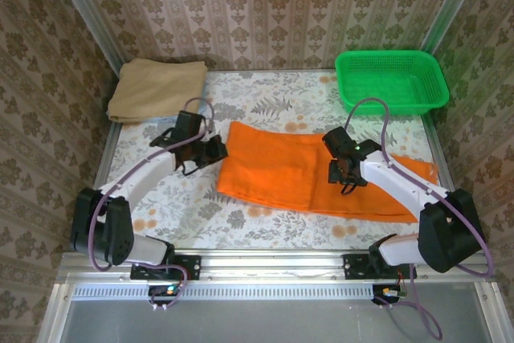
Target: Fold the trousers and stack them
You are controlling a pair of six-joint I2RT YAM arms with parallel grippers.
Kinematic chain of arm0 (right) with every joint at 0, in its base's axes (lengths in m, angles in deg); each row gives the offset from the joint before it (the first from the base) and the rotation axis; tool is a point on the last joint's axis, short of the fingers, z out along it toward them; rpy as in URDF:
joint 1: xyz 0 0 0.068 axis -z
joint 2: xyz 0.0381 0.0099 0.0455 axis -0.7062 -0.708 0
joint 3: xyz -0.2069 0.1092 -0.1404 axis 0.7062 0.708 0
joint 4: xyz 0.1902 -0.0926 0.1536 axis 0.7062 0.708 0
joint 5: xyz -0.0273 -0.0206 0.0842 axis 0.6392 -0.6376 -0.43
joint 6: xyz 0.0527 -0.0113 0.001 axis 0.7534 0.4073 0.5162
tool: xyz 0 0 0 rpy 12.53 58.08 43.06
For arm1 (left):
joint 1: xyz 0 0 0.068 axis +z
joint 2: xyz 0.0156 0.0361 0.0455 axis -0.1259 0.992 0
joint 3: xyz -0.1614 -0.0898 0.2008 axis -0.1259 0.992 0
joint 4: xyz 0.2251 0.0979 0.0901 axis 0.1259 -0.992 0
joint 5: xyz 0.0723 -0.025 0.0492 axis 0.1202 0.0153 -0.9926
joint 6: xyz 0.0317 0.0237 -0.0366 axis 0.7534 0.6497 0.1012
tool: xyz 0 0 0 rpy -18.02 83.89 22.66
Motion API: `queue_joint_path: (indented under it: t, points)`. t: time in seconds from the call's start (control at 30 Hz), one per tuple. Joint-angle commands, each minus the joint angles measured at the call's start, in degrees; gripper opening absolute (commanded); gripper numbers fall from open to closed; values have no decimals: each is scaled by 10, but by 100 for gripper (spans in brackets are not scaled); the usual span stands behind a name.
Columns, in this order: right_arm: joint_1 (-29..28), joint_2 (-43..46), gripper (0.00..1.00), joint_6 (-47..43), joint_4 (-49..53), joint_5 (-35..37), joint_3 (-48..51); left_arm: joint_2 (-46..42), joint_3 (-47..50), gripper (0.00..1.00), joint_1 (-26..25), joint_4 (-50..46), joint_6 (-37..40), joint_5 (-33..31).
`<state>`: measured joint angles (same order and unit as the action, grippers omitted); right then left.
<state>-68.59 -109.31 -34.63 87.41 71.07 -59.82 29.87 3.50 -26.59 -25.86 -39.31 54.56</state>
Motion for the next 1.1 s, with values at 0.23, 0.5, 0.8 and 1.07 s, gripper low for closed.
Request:
queue_joint_path:
  t: [0.23, 0.5, 0.8, 1.07]
  points:
    - [29, 27, 63, -14, -21, -49, -19, -97, -123, 0, 180, -283, 141, -126]
    - [132, 16, 64, -9, -67, -100, 18, -90, -236, 0, 249, -331, 194, -125]
    - [179, -52, 63, 17, -155, -192, 70, -80, -317, 0, 134, -328, 109, -77]
    - [179, -48, 63, 25, -190, -221, 85, -23, -358, 0, -117, -214, -36, -133]
